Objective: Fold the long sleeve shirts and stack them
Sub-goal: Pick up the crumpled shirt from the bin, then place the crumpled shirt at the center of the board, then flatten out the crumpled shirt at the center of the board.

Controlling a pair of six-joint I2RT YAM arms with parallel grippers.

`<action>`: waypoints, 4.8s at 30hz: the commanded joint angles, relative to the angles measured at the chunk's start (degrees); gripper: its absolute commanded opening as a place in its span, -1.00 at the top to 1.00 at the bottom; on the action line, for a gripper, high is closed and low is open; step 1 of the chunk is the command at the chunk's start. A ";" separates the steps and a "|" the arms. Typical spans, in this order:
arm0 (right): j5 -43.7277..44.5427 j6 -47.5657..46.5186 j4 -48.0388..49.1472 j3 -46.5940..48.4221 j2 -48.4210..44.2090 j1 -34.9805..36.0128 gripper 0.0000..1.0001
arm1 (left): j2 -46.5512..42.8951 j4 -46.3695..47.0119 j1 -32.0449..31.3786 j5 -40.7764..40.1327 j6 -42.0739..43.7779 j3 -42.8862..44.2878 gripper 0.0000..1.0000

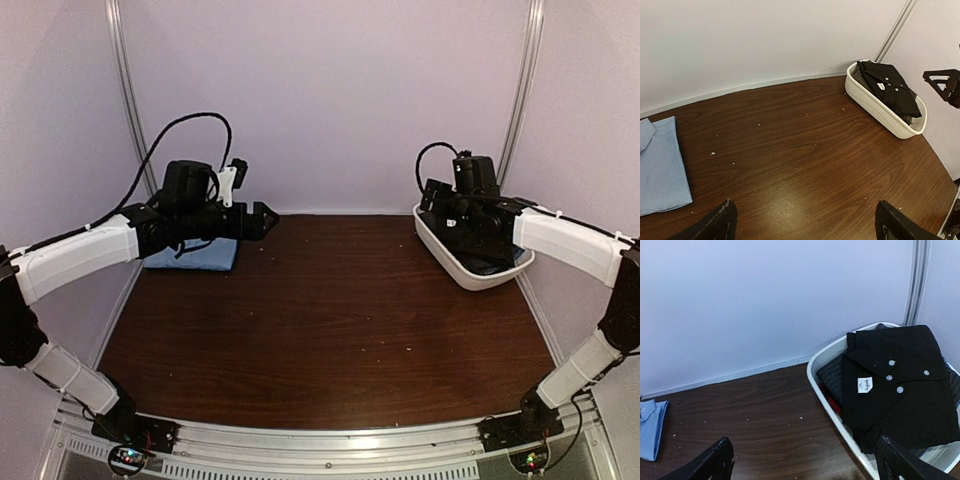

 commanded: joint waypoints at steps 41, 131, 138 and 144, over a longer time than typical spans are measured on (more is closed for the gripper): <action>-7.67 -5.98 -14.60 24.95 24.87 -16.65 1.00 | 1.15 -0.93 2.20 3.15 0.72 2.24 -0.95; -9.94 -5.94 -19.43 6.77 16.70 23.83 1.00 | 28.70 1.89 2.21 7.29 -10.59 -0.80 0.09; -13.39 -6.23 -19.23 5.76 14.14 23.92 0.62 | 32.43 2.91 2.20 8.84 -11.28 2.51 0.32; -15.94 -5.35 -18.45 2.60 10.49 24.71 -0.33 | 33.05 3.57 2.20 9.77 -11.41 4.11 0.73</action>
